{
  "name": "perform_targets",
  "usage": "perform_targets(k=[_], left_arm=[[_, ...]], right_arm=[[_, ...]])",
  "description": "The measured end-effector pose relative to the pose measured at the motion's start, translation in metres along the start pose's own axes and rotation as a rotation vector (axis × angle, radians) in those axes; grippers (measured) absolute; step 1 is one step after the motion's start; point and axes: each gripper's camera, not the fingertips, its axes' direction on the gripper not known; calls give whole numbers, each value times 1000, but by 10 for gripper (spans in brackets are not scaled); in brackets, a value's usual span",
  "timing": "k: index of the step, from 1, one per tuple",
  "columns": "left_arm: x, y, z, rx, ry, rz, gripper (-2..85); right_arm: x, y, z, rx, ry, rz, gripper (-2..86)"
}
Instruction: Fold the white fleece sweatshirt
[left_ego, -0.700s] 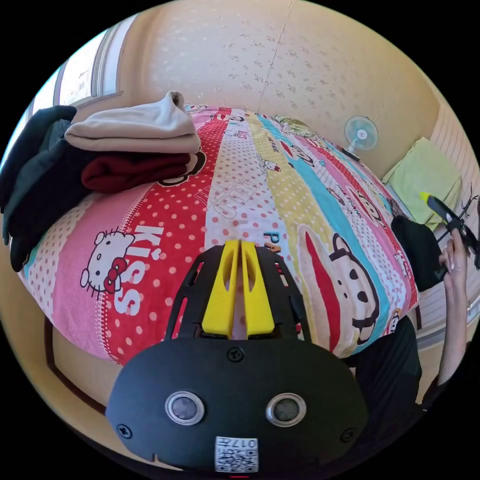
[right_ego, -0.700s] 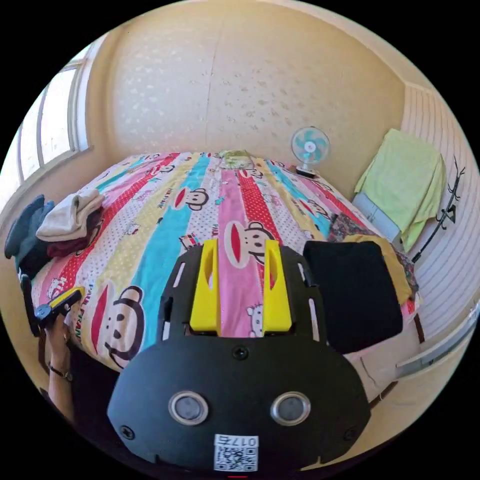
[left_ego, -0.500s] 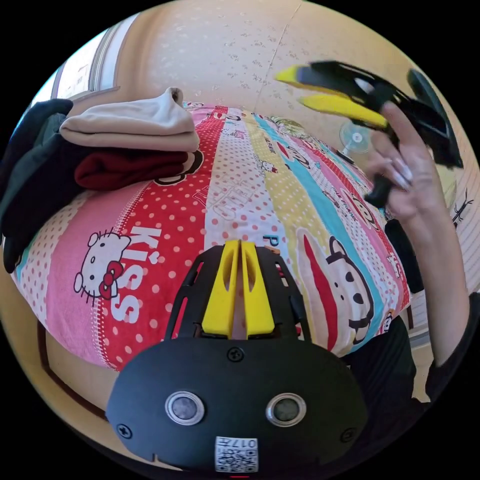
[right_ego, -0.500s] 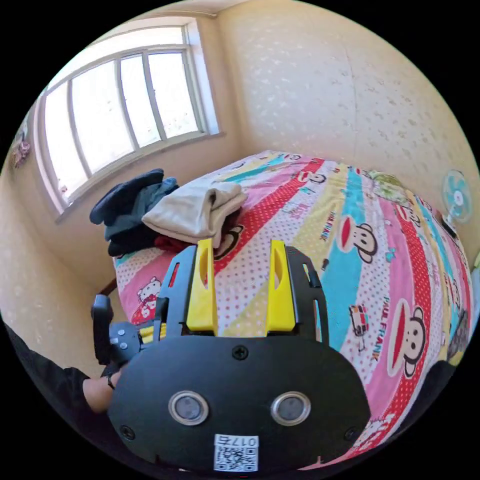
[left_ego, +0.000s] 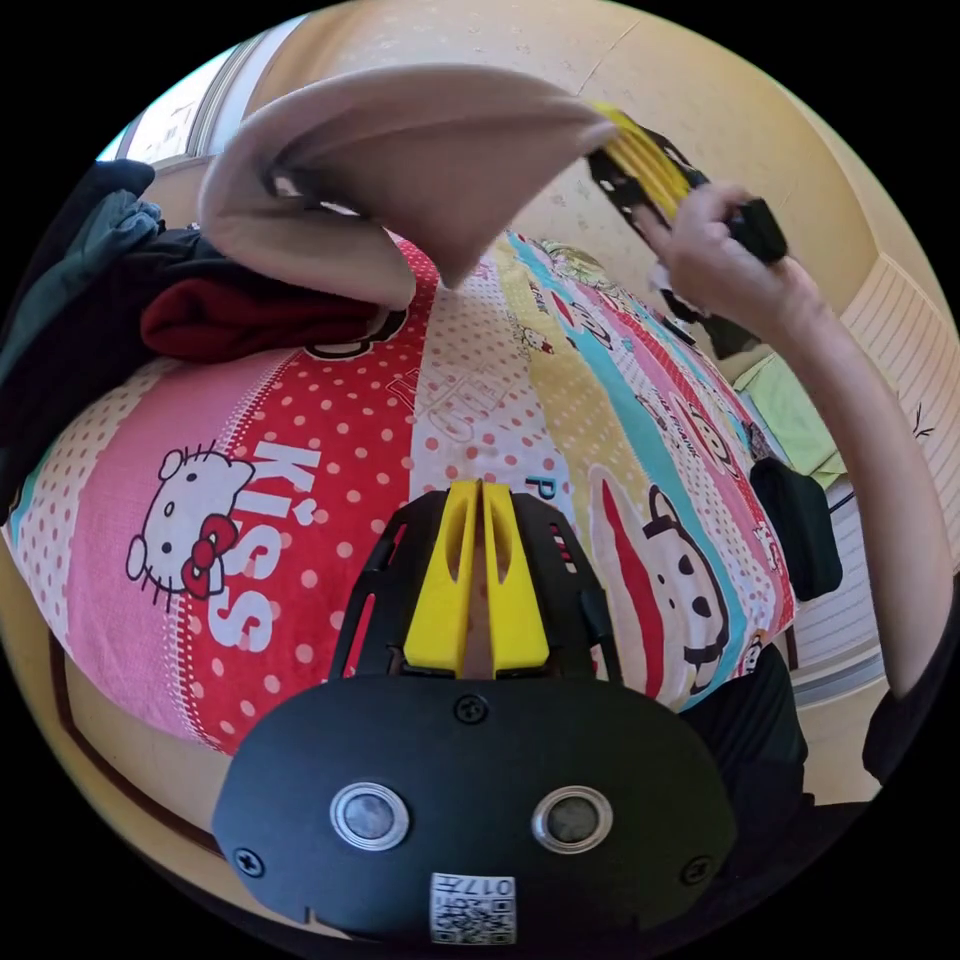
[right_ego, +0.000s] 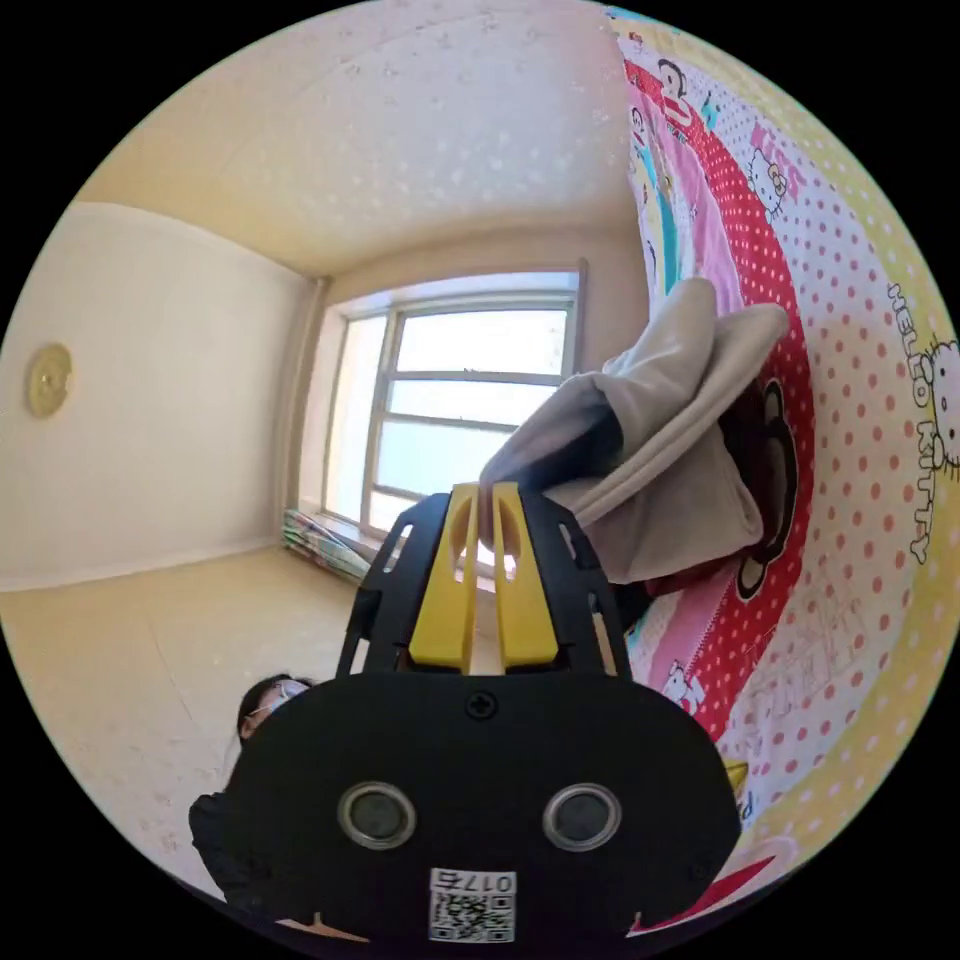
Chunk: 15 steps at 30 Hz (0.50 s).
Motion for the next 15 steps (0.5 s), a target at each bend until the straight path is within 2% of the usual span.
perform_targets(k=[2,5,9,12,14,15], left_arm=[[2,-4,-3,2,7,-8,-10],[4,-12,-7,3,23,-19,-10],[9,-19,-11,14,36,-29,-10],[15,-23,-14,21,34,-26,-10],[18,-25,-15,25,37,-26,-10],[20,-26,-16,28,40,-27,-9]], right_arm=[[-66,6,-75,131,-42,-123,31],[-175,17,-139,185,13,-337,30],[-291,33,-157,186,159,-573,29],[-346,40,-126,13,332,-733,28],[-332,43,-82,-184,630,-691,28],[-317,45,-73,-229,692,-654,28]])
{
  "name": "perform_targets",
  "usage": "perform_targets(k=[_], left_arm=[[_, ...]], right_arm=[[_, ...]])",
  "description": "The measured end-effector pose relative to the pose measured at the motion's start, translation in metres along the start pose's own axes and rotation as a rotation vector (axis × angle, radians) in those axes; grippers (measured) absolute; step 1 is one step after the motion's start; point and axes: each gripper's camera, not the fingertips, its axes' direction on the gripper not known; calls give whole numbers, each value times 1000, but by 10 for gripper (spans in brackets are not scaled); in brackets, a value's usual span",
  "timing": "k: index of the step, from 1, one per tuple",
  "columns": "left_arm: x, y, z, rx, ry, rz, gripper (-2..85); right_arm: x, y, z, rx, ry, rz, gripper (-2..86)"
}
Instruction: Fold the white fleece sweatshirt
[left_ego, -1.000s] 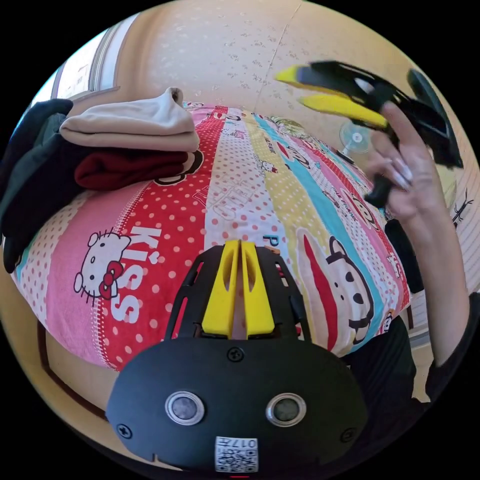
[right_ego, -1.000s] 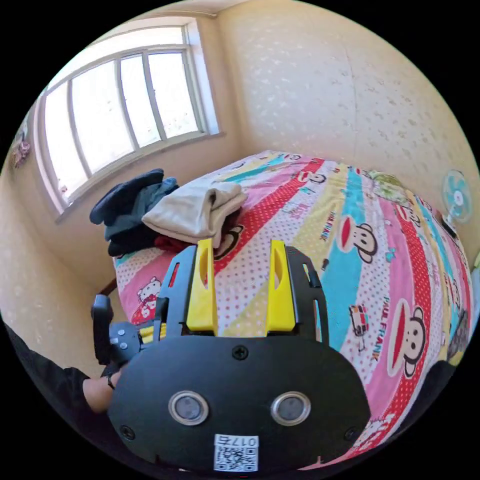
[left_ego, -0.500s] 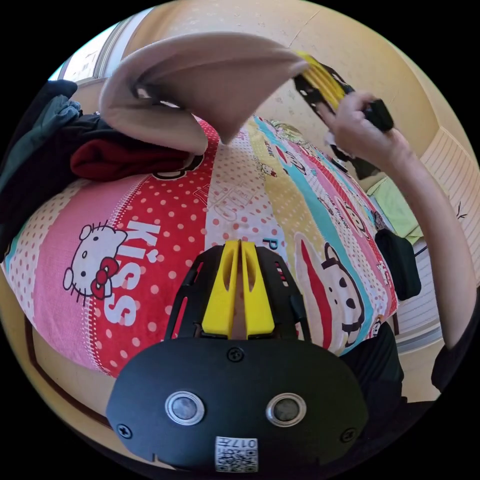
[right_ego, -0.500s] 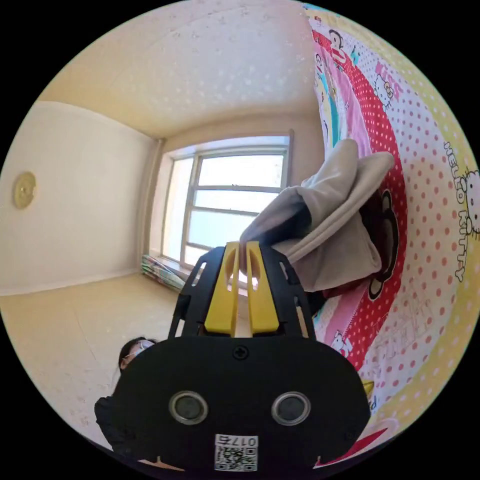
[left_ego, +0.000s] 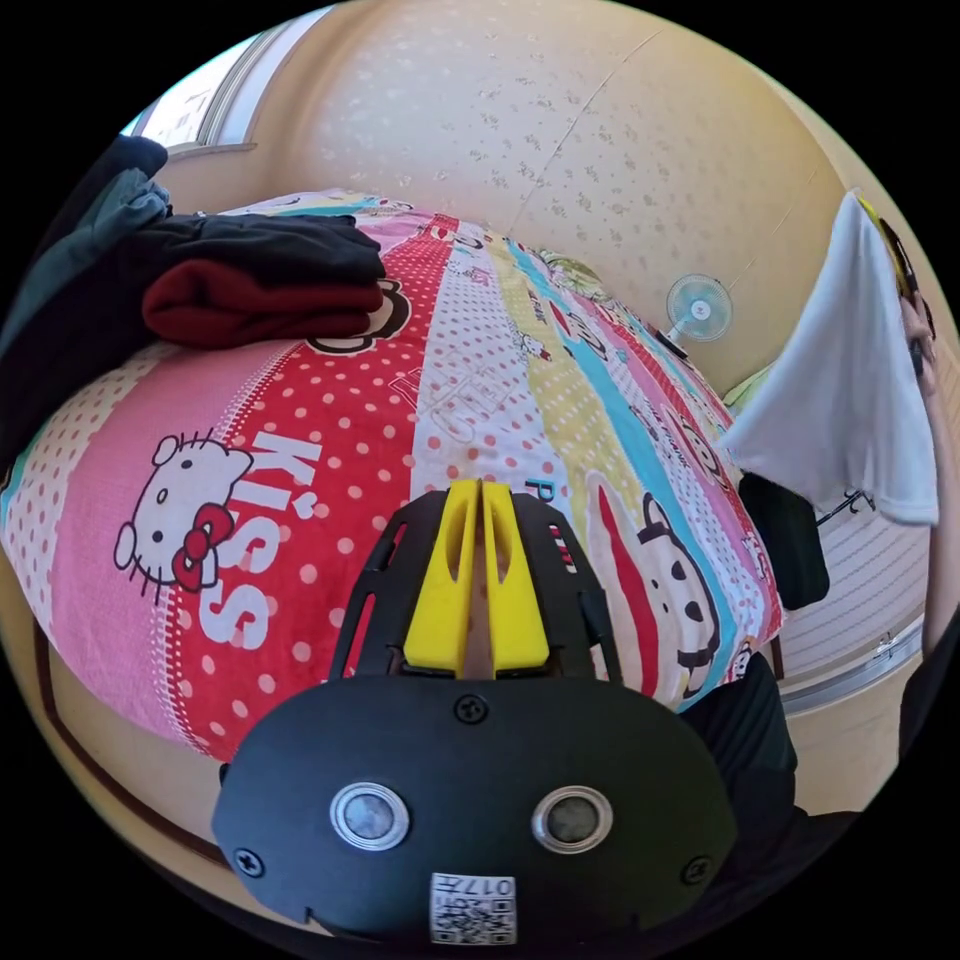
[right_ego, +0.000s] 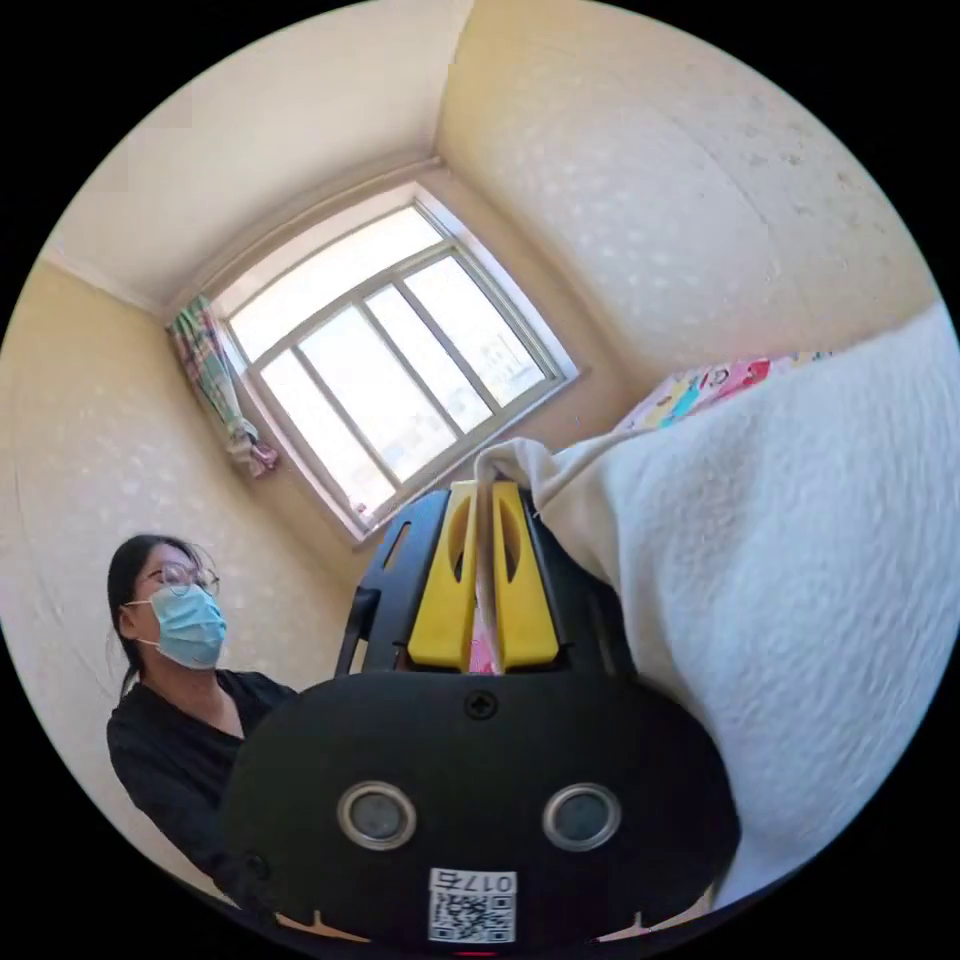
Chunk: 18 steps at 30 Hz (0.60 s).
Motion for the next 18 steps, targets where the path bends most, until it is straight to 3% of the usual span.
perform_targets(k=[3,7,9,13,18], left_arm=[[5,-3,-2,7,9,-4,-7],[12,-4,-3,18,27,-2,10],[16,-4,-5,30,76,8,48],[20,-3,-4,40,132,9,65],[35,-6,1,30,155,18,87]], right_arm=[[20,70,94,-337,9,32,28],[49,243,230,-714,-348,183,38],[65,314,273,-839,-359,312,50],[83,396,263,-629,-407,513,53],[54,378,176,-419,-310,404,47]])
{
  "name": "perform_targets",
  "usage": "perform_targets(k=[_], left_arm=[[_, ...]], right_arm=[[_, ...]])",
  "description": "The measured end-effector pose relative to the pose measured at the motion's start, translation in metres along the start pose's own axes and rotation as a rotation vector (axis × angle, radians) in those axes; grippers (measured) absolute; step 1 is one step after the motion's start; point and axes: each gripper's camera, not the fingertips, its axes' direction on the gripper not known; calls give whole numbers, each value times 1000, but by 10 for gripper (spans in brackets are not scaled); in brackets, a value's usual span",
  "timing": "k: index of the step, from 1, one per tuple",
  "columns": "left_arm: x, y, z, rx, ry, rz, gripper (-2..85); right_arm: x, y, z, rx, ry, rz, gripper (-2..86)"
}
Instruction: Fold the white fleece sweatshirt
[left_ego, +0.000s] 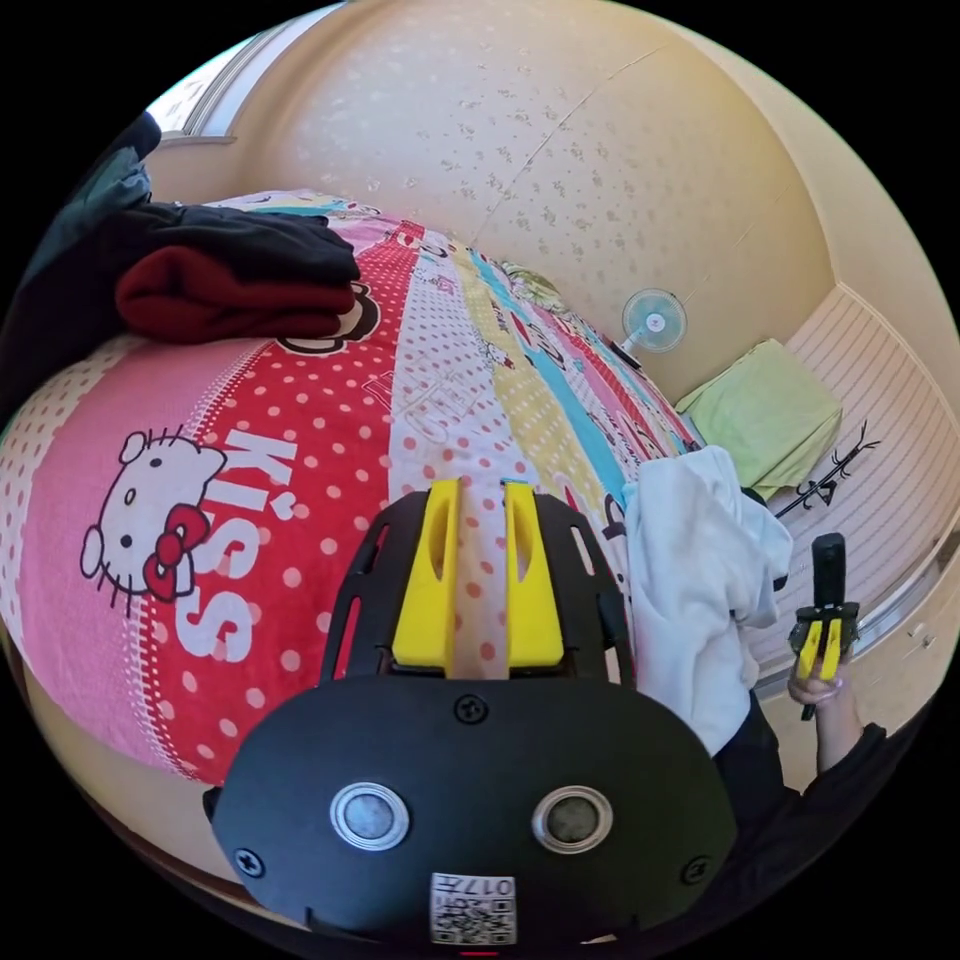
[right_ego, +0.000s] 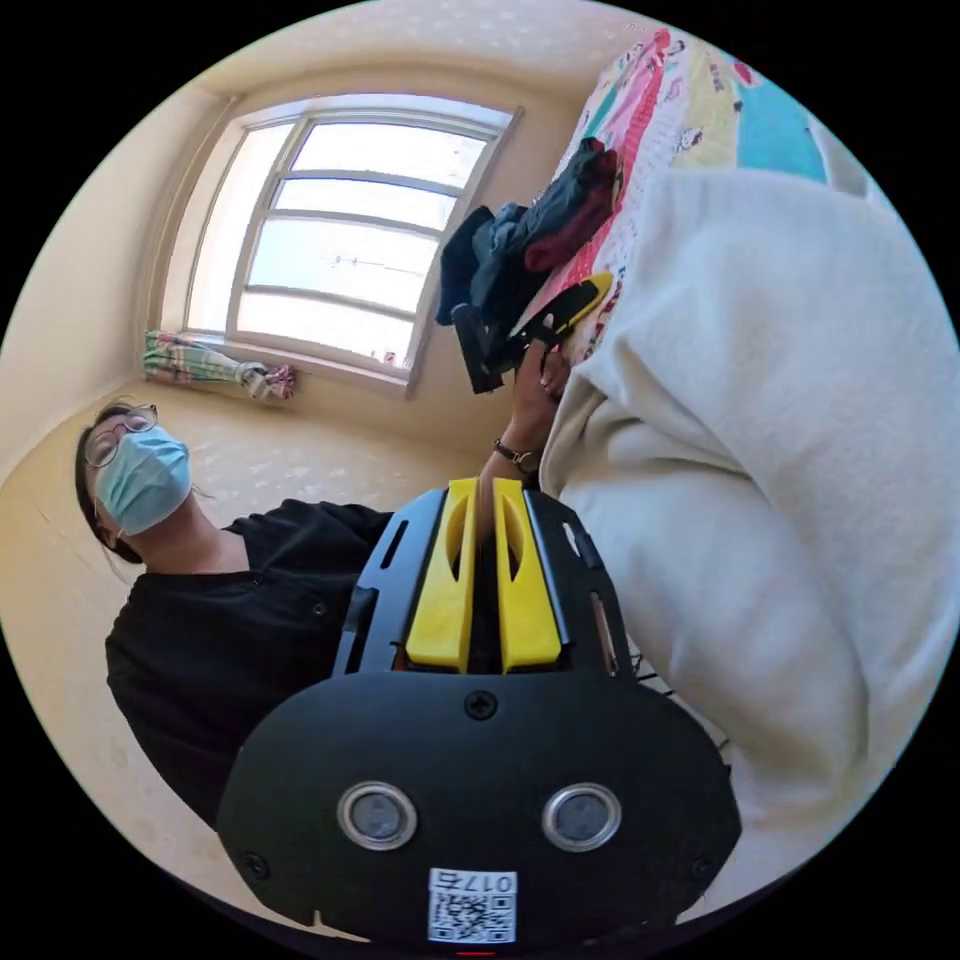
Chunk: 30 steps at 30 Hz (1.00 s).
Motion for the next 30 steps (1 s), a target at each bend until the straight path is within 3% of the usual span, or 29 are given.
perform_targets(k=[3,5,6,9,10,12,14,16,19,21,24,26,28,30], left_arm=[[15,1,6,5,43,27,113],[26,4,9,9,33,47,121],[33,6,12,7,30,59,124],[46,15,17,19,36,56,126],[48,17,17,25,46,51,126],[53,26,17,51,161,49,128],[59,30,13,67,311,54,135],[73,31,8,85,415,53,138],[119,21,2,104,482,89,146],[166,-5,17,24,470,102,164],[233,-43,67,-166,481,146,200],[273,-55,115,-325,433,176,200],[301,-51,175,-523,247,174,172],[322,-24,235,-729,34,227,86]], right_arm=[[-45,14,-59,212,351,-45,69],[-70,24,-84,402,694,-39,101],[-73,24,-85,433,753,-44,109],[-50,14,-55,377,985,-88,100],[-17,6,-34,250,1021,28,86],[4,9,-9,203,951,143,64],[-32,41,16,297,913,-36,45],[-44,57,30,288,826,-60,38],[-40,63,59,106,740,-61,31],[-41,59,76,-16,754,-93,30],[-53,44,90,-47,793,-141,29],[-55,25,96,-35,774,-135,30],[-58,13,102,-31,765,-142,33],[-66,4,109,-48,789,-164,39]])
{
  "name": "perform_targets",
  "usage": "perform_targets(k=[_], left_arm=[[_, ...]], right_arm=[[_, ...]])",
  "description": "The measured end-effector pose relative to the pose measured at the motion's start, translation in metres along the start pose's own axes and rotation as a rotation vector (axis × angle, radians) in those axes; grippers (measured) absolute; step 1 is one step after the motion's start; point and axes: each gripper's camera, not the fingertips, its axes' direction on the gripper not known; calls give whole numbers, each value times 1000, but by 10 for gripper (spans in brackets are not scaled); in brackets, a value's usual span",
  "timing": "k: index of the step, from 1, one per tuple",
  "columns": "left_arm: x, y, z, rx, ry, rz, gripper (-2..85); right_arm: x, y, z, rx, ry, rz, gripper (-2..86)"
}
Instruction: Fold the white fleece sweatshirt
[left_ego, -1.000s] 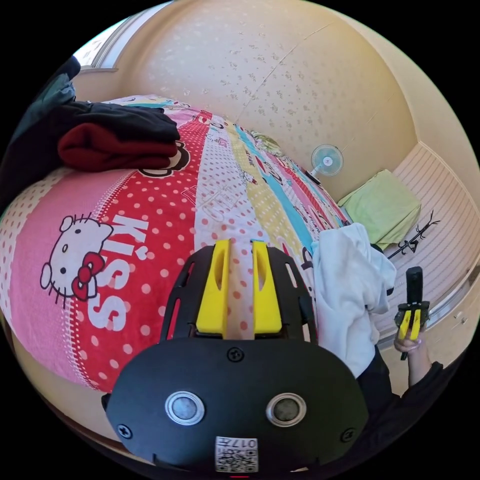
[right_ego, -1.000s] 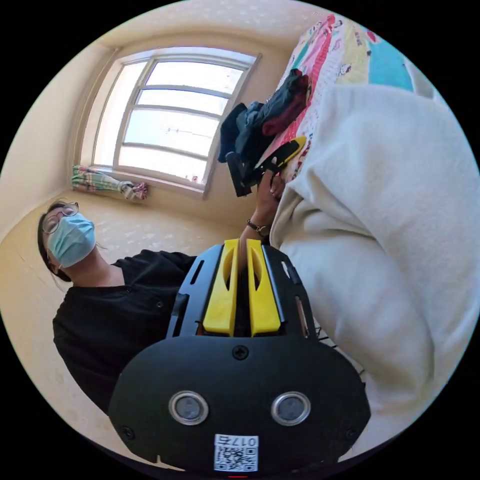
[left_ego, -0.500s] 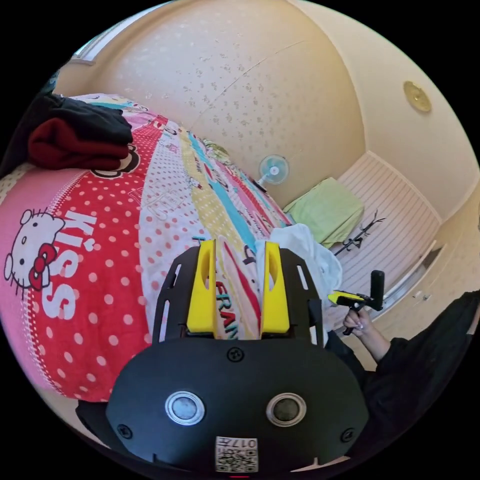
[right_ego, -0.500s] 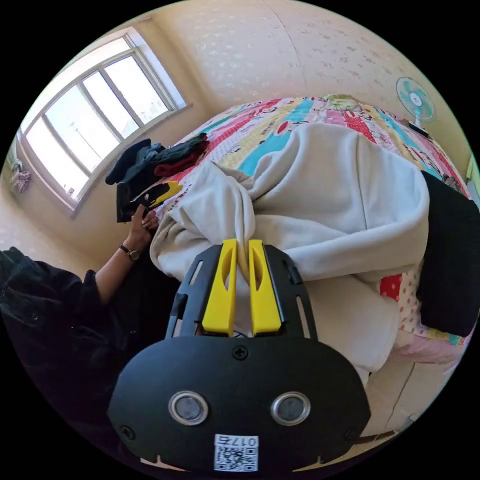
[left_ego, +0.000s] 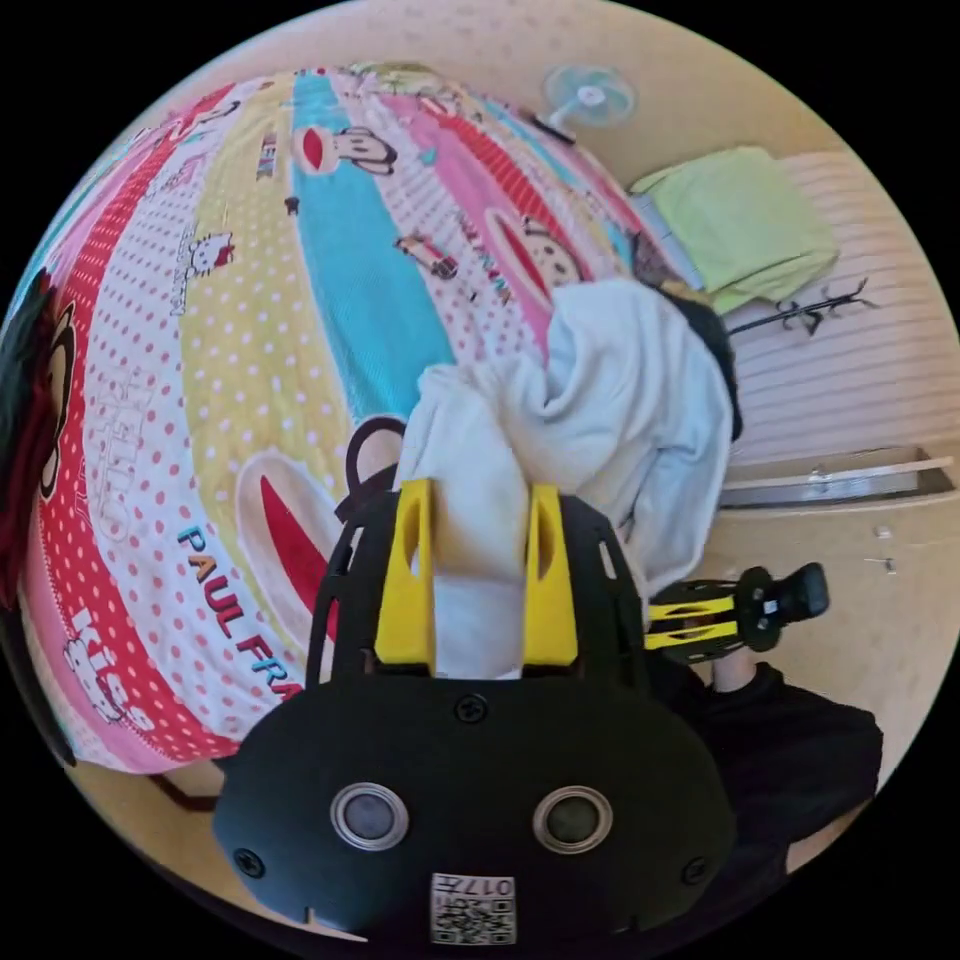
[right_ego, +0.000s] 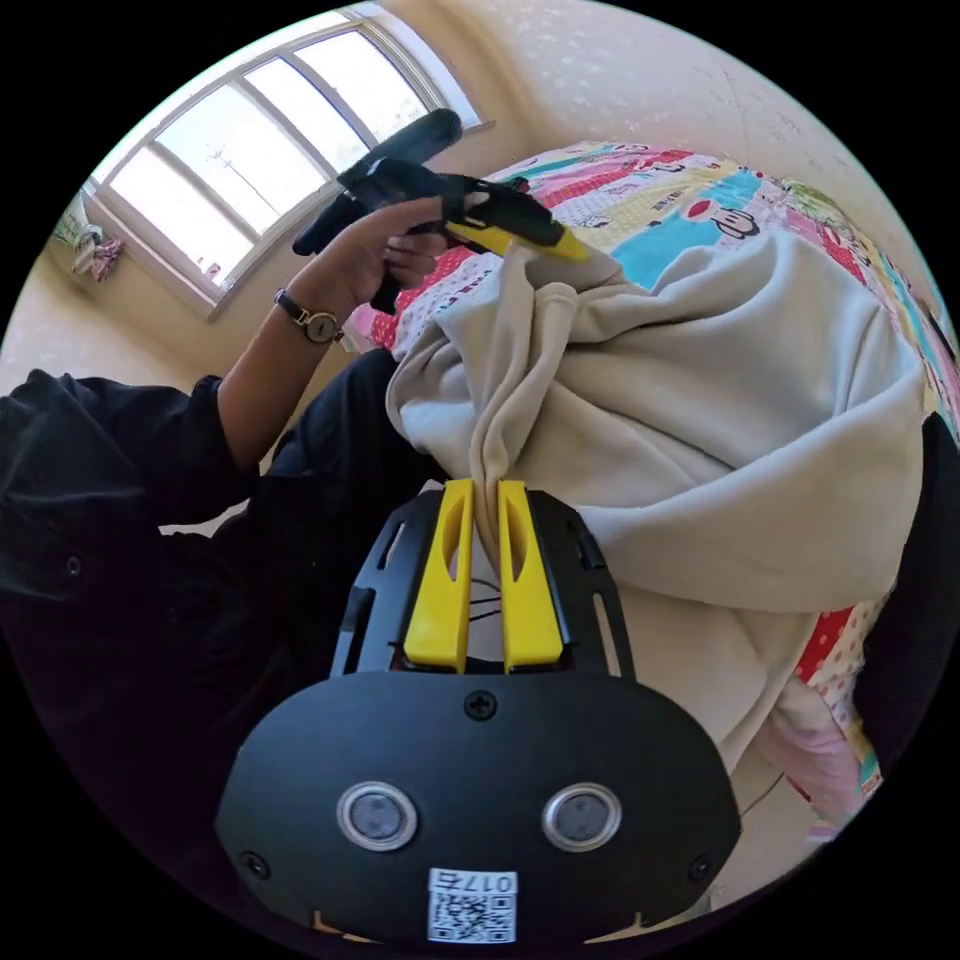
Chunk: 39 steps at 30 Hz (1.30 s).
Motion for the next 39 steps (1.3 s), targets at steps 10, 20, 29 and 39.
perform_targets(k=[10,20,29,39], left_arm=[[-10,90,-37,360,249,-32,43],[-23,72,-20,362,139,-268,148],[16,-47,36,111,143,-186,142],[120,66,-70,639,201,-117,-3]], right_arm=[[48,-82,-152,349,295,92,112],[257,-235,-82,77,18,507,150],[240,-291,-80,-199,205,556,128],[88,-299,-283,232,86,382,32]])
